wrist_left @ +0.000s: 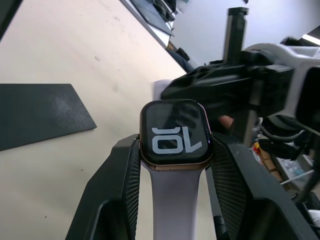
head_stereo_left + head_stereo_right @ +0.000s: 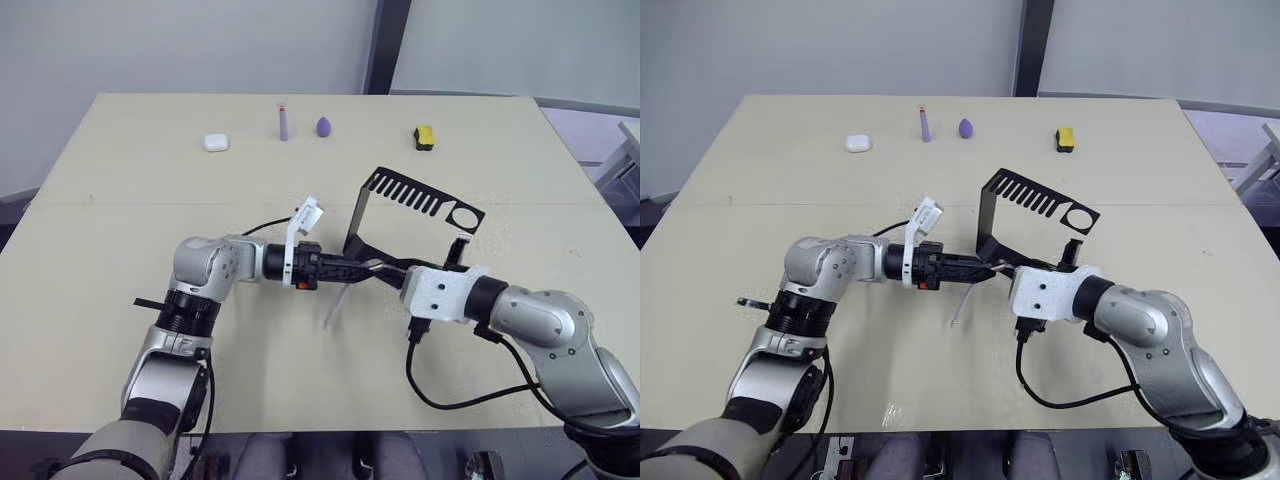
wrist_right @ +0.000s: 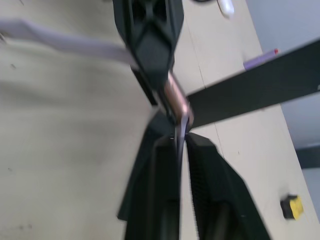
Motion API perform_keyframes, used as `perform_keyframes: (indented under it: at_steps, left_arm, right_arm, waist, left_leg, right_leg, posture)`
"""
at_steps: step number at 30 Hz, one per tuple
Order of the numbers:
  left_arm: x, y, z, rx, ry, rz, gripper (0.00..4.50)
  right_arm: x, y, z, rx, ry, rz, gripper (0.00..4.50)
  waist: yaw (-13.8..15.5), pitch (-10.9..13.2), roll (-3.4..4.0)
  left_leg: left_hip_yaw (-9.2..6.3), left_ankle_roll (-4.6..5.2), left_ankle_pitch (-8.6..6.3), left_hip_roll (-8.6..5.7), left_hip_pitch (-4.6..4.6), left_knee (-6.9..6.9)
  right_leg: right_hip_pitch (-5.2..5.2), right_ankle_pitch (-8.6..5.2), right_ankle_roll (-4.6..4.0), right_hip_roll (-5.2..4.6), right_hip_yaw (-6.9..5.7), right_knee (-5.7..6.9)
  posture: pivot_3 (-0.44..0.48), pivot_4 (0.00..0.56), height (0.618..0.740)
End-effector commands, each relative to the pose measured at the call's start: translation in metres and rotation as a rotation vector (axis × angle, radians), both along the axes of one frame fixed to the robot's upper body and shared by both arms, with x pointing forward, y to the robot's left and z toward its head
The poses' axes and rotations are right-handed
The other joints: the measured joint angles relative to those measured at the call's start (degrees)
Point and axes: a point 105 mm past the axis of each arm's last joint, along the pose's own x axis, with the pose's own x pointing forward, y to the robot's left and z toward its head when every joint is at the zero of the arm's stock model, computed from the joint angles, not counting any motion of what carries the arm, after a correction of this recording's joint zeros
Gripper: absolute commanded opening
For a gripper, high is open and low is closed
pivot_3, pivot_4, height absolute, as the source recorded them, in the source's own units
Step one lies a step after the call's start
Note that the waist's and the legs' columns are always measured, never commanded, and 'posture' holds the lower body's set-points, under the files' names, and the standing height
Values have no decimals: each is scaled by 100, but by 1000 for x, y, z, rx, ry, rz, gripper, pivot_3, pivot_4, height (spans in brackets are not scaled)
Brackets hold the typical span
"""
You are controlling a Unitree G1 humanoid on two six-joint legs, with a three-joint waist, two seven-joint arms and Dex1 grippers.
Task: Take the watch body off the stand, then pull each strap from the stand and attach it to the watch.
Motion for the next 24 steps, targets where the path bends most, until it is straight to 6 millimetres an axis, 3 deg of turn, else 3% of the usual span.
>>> perform_keyframes:
  at_steps: [1, 5, 9, 13, 18, 24]
  left_arm:
    - [-10, 7, 14, 28, -193, -78, 1573]
    - [-23, 22, 13, 106, -421, -173, 1573]
    - [-42, 36, 10, 145, -727, -317, 1573]
    - [-51, 45, 1, 169, -977, -392, 1573]
    - [-47, 54, -8, 246, -1309, -397, 1573]
    - [-34, 59, -2, 267, -1546, -263, 1573]
  right_arm:
    - [-18, -7, 12, 31, 29, 25, 2409]
    - [-45, -21, 12, 182, 220, 32, 4417]
    - [-65, -35, 12, 333, 404, 25, 4473]
    - [-78, -37, 14, 450, 537, 43, 4473]
    - [-82, -32, 21, 528, 588, 73, 4473]
    - [-83, -28, 21, 512, 617, 82, 4473]
  waist:
    - [2, 0, 0]
    - [7, -1, 2]
    - [13, -1, 2]
    - [38, -2, 3]
    - [56, -2, 3]
    - [67, -2, 2]
  left_leg:
    - [-1, 0, 0, 0, 0, -1]
    - [-2, -2, -2, 2, 2, -7]
    - [-3, 0, -3, 1, 3, -7]
    - [-4, 5, -13, 3, 5, -8]
    - [-5, 10, -22, 3, 6, -8]
    - [-6, 19, -27, 1, 5, -7]
  right_leg:
    - [0, 0, 0, 0, 0, -1]
    - [1, -1, -2, -1, -1, -8]
    - [2, -3, -6, -8, 0, -13]
    - [1, -6, -13, -21, 14, -33]
    - [2, -7, -15, -26, 26, -33]
    - [5, -5, -11, -27, 22, -35]
  posture:
    - [0, 150, 740]
    - [0, 150, 740]
    - [0, 150, 740]
    - [0, 150, 740]
    - [0, 150, 740]
    - [0, 150, 740]
